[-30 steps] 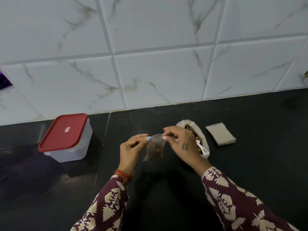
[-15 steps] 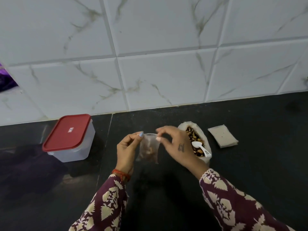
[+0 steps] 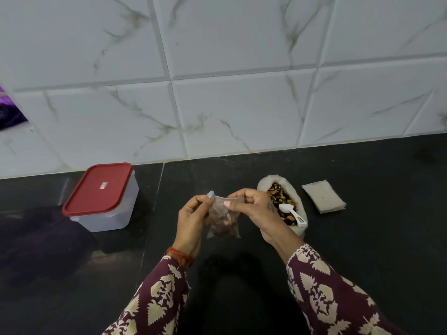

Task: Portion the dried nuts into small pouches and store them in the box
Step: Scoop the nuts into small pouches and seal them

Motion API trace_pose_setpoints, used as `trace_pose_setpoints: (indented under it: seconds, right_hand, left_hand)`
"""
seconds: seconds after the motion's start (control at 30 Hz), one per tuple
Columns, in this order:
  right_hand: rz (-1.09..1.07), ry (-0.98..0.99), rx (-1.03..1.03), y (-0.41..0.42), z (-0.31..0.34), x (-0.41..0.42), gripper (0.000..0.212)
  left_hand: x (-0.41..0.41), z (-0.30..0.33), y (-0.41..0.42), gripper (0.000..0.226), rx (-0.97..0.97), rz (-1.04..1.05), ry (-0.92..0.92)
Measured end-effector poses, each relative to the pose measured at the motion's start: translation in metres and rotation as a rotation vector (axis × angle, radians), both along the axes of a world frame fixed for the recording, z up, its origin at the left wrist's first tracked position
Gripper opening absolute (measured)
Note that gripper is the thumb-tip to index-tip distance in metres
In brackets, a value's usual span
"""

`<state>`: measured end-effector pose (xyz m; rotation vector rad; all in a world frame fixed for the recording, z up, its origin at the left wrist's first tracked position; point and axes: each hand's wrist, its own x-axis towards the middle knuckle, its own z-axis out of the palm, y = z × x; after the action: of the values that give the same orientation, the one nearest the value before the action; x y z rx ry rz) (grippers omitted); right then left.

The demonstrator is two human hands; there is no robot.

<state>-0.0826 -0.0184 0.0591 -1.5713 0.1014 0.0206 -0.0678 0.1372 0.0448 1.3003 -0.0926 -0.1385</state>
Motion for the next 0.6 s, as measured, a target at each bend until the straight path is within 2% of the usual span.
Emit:
trace_pose_setpoints:
  seconds: [0.27,0.43,0.6]
  right_hand:
    - [-0.019,0.032,0.091,0.0011,0.0007,-0.0017,0.013]
    - [-0.005,-0.001,0.07,0.0022,0.0042,-0.0033,0.006]
    - [-0.03,-0.029,0.03,0.0074,0.0055,-0.005,0.009]
  left_hand:
    - [-0.002,-0.0021,0.0015,0.023,0.063,0.001,0.003]
    - [-0.0041,0.0004,-0.0016,0.014,0.012,0.021,-0.005]
    - [-0.0059,0.0022,-0.0044,0.007,0.015,0.038,-0.04]
